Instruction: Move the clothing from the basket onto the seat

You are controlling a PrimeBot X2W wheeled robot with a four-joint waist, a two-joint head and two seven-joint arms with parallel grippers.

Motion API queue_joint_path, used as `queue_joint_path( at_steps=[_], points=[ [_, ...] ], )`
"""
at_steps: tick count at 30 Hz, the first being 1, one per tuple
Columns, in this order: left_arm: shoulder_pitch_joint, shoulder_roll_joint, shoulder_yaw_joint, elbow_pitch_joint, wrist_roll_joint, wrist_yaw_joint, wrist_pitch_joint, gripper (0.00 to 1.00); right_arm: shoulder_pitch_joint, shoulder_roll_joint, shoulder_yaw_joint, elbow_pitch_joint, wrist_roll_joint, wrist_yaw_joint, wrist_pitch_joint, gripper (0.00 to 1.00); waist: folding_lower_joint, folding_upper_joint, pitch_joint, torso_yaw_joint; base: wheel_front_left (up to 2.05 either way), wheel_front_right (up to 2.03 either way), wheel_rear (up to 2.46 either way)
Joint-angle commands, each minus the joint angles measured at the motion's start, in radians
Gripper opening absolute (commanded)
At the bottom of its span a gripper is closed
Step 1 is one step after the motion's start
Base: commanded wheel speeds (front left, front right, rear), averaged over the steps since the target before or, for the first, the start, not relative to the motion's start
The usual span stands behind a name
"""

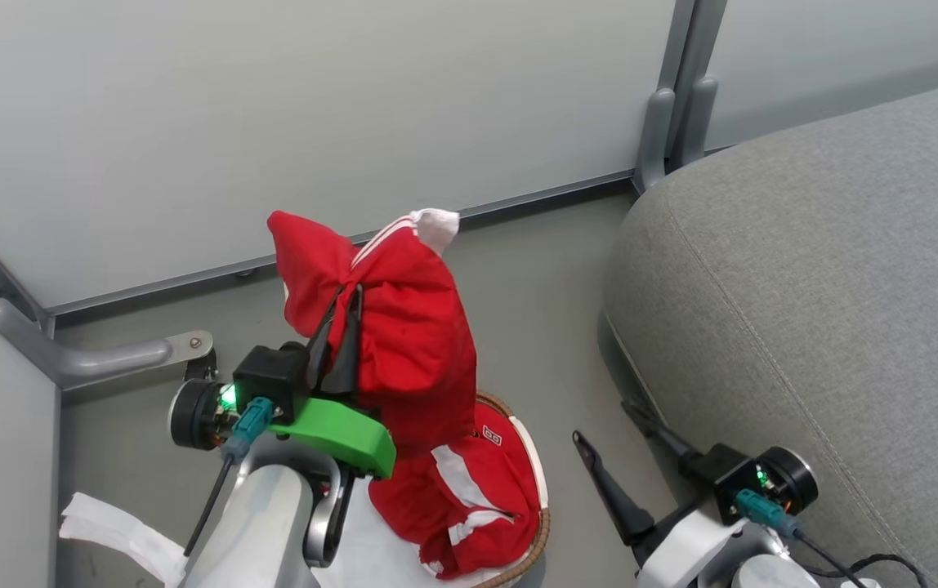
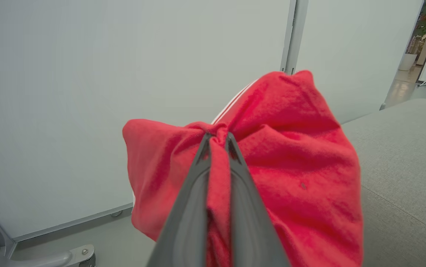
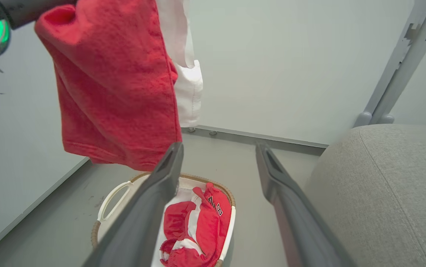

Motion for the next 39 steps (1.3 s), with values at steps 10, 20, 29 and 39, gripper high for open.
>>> queue_joint_path(
  at_steps=[10, 20, 29, 39],
  points=[
    [-0.009, 0.003, -0.073, -0.039, -0.031, 0.014, -0.001, 0.0, -0.098, -0.044, 0.125, 0.065, 0.032, -0.001, -0.002, 1.0, 0.0001, 0.0, 0.004, 0.043, 0.0, 0.0, 0.0],
    [-0.03, 0.003, -0.152, -0.044, -0.056, 0.022, -0.001, 0.0, -0.306, -0.091, 0.317, 0.223, 0.108, -0.001, -0.002, 1.0, 0.0001, 0.0, 0.012, 0.087, 0.0, 0.0, 0.0],
    [-0.067, 0.003, -0.218, -0.035, -0.071, 0.013, -0.001, 0.0, -0.46, -0.093, 0.486, 0.313, 0.163, -0.001, -0.002, 1.0, 0.0001, 0.0, 0.03, 0.13, 0.0, 0.0, 0.0],
    [-0.093, 0.003, -0.266, -0.034, -0.098, 0.025, -0.001, 0.0, -0.513, -0.083, 0.583, 0.307, 0.235, -0.001, -0.002, 0.94, 0.0001, 0.0, 0.043, 0.162, 0.0, 0.0, 0.0]
  ],
)
